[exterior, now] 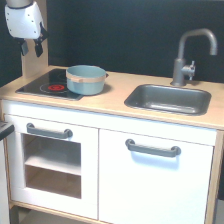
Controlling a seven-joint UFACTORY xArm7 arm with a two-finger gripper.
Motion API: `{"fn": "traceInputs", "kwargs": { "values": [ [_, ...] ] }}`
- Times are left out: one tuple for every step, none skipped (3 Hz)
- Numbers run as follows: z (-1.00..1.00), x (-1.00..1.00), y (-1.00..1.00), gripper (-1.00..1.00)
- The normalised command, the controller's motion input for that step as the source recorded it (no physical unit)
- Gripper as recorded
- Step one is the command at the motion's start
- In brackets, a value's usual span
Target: Place the pot in the sink
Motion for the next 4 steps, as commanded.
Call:
{"fn": "traceInputs", "kwargs": {
  "values": [
    [-0.19, -0.02, 0.03, 1.00],
    [-0.21, 0.02, 0.02, 1.00],
    [-0.23, 0.08, 0.00, 1.00],
    [-0.27, 0.23, 0.01, 1.00]
  ]
}}
